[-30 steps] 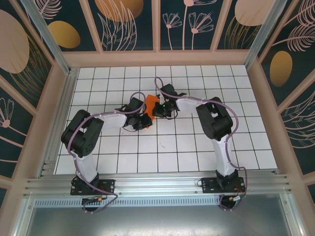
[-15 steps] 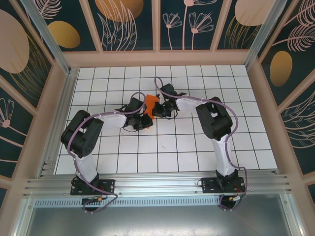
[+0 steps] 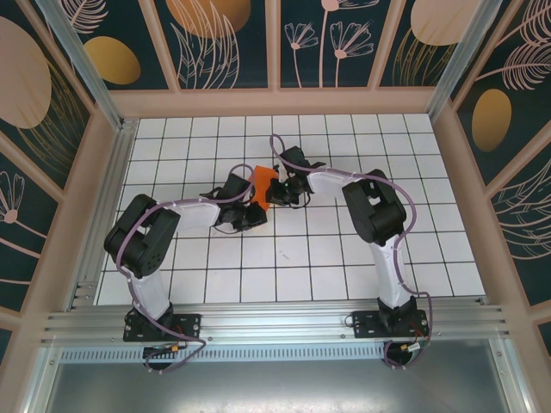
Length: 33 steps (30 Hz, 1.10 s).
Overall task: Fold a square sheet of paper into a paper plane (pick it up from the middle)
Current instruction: Fold the triangle a second time at the center of the table.
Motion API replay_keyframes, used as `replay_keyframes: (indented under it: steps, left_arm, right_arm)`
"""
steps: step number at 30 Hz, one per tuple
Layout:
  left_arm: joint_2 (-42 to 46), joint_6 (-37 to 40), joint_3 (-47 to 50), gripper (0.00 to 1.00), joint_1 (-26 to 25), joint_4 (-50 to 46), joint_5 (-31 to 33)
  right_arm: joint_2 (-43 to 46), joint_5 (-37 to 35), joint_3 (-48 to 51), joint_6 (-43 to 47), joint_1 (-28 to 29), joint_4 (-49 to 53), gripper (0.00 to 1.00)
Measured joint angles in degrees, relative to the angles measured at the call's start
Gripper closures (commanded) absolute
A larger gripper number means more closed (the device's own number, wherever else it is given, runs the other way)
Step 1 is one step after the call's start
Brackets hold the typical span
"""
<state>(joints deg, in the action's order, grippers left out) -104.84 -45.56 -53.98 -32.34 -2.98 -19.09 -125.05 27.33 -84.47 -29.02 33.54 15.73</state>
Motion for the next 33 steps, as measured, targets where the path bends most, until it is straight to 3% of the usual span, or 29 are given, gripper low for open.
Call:
replay_keyframes:
  steps: [9,33]
  left_arm:
    - [-0.59,3.52,-1.88,0.81,-0.52,-2.89,1.09]
    - [0.52,2.21,-0.39,0.81,-0.9,-2.29,-1.31]
  right_arm:
    - [-0.39,0.37,-0.55,0.02,0.0,0.22,0.94]
    - [-0.63,0.76,-0.79,0.13,0.0,0.17,0.94]
